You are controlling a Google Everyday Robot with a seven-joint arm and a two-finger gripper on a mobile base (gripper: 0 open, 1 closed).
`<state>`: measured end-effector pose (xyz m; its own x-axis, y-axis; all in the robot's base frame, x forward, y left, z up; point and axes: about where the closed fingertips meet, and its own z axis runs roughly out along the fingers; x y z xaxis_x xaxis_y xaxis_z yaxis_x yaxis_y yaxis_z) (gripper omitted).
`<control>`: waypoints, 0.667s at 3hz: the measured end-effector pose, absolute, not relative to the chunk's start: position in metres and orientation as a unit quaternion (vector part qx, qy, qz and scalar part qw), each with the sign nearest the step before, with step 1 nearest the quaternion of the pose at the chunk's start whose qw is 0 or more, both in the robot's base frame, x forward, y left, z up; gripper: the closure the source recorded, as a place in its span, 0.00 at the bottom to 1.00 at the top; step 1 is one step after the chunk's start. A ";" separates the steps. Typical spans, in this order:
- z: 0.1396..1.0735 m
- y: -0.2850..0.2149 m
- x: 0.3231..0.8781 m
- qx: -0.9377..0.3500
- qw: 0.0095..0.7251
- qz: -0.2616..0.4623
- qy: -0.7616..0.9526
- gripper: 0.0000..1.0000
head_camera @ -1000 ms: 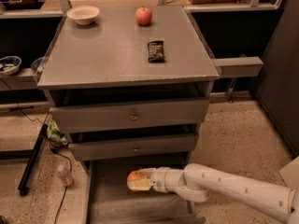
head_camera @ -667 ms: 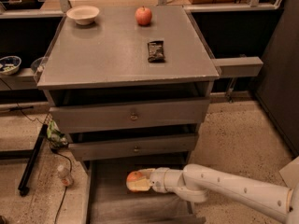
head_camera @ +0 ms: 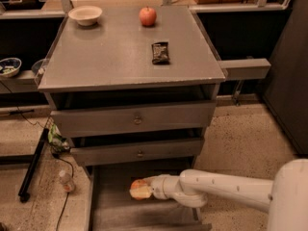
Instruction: Place orange into bottom drawer
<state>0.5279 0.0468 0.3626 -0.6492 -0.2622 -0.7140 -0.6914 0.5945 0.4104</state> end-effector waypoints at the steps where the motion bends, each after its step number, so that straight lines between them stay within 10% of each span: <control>1: 0.338 0.047 0.534 -0.282 0.290 0.322 0.856 1.00; 2: 0.314 0.035 0.541 -0.243 0.279 0.282 0.886 1.00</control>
Offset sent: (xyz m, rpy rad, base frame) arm 0.0175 -0.0301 -0.0755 -0.2176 0.1249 -0.2357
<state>0.5412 0.0349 0.3143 -0.7268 -0.2730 -0.6302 -0.5868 0.7236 0.3633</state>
